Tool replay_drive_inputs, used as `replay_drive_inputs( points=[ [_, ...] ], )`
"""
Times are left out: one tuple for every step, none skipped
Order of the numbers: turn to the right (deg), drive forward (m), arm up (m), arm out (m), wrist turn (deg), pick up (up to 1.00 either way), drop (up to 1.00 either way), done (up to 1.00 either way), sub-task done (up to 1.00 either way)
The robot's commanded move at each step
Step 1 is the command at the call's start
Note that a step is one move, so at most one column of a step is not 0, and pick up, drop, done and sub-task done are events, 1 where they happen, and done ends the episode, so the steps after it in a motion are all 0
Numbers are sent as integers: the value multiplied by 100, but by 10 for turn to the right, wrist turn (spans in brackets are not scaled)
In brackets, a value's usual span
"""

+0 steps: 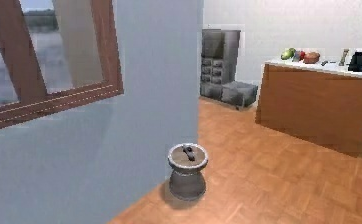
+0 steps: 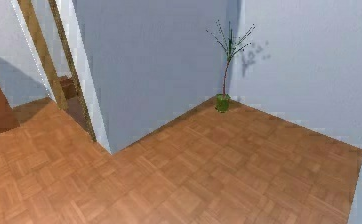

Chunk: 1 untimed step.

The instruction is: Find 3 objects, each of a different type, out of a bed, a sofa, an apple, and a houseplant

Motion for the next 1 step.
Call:
replay_drive_inputs(
  points=[
    [-300,0,0,0,0,0,0,0,0]
  ],
)
